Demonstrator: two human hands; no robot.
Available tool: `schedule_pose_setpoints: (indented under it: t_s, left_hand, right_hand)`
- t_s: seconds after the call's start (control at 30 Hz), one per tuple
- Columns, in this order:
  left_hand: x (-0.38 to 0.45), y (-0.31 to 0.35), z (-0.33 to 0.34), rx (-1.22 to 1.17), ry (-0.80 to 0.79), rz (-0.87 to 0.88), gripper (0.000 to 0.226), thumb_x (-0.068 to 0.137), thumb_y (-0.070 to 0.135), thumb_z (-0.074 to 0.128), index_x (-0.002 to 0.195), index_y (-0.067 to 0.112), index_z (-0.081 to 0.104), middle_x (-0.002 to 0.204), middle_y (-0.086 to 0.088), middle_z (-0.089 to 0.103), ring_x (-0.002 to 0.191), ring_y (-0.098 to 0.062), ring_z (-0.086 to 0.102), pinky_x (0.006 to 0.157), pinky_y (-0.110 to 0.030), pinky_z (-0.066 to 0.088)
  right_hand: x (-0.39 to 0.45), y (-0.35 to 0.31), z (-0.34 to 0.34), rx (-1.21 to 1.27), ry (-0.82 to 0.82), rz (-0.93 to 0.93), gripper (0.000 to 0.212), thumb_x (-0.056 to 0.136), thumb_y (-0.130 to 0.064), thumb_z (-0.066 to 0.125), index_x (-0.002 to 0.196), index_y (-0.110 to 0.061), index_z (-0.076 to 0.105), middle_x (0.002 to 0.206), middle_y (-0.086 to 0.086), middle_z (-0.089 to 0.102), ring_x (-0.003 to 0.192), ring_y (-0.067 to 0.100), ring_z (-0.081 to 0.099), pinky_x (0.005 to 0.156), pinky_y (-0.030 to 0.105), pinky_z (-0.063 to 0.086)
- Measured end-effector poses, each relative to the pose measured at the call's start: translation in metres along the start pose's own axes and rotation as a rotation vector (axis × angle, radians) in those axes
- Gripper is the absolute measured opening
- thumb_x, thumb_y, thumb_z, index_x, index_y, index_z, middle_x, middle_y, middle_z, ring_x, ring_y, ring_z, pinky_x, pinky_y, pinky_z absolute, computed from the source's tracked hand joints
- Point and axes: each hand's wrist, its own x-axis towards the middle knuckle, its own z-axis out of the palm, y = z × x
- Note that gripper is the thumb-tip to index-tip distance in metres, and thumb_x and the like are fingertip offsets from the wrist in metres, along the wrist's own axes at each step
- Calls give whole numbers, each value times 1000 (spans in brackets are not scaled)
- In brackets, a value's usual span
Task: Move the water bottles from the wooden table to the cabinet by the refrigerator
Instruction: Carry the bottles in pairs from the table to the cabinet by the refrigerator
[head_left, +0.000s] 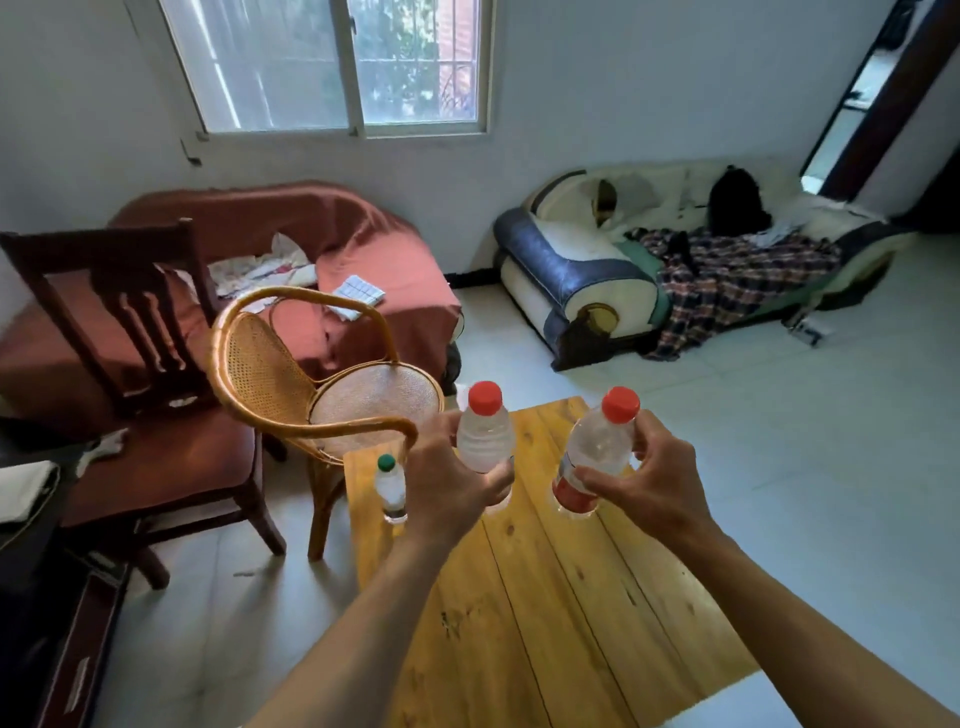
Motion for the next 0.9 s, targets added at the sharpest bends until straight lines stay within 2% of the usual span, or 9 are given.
schedule_pose_setpoints:
  t_s: [0.07,0.13,0.33,0.5,0.67,0.8,0.9]
  left_hand:
    - [1,19,6,8,-40,47,65,58,55,84,111,34,53,98,15,60,88,-1,58,72,-30,58]
    - [0,39,16,7,-93,108,66,58,51,86,112,31,54,98,15,60,87,-2,58,71,-27,58]
    - [-19,96,57,-101,-242,161,65,54,49,81,109,24,58,96,10,63,86,-7,62,73,-32,59]
    - [-51,154,90,-148,-324,213,64,55,31,89,110,19,59,97,5,64,88,-11,61,73,-28,57]
    - [-89,205,117,-144,-439,242,68,54,53,76,110,21,57,99,5,63,90,-12,63,73,-27,57]
    - [-115,237,141,-148,-499,287,61,62,34,86,113,15,58,102,4,65,93,-12,64,73,-18,53]
    - [-128,258,159,-162,-546,320,61,63,28,89,114,13,59,104,3,66,95,-14,65,77,-22,55]
  right_hand:
    - [-9,0,-21,-19,37,13,66,60,-37,89,114,-13,58,101,0,68,89,16,64,73,15,49]
    - [-19,2,-42,-30,69,25,66,59,-39,88,112,-14,59,100,0,68,89,16,64,74,19,51]
    - [-59,18,-115,-106,207,71,64,60,-39,89,111,-16,59,97,-3,67,85,12,62,75,21,54]
    - [-105,46,-183,-183,280,119,62,57,-45,87,106,-23,57,91,-8,65,79,9,61,72,21,53]
    - [-157,73,-237,-181,379,183,65,56,-42,90,108,-20,57,94,-7,64,80,11,60,71,15,49]
    - [-191,87,-261,-156,419,218,65,54,-52,83,107,-25,56,93,-10,63,82,12,61,73,23,56]
    - [-209,91,-275,-147,481,254,66,55,-55,81,109,-26,57,96,-10,65,84,11,62,75,25,58]
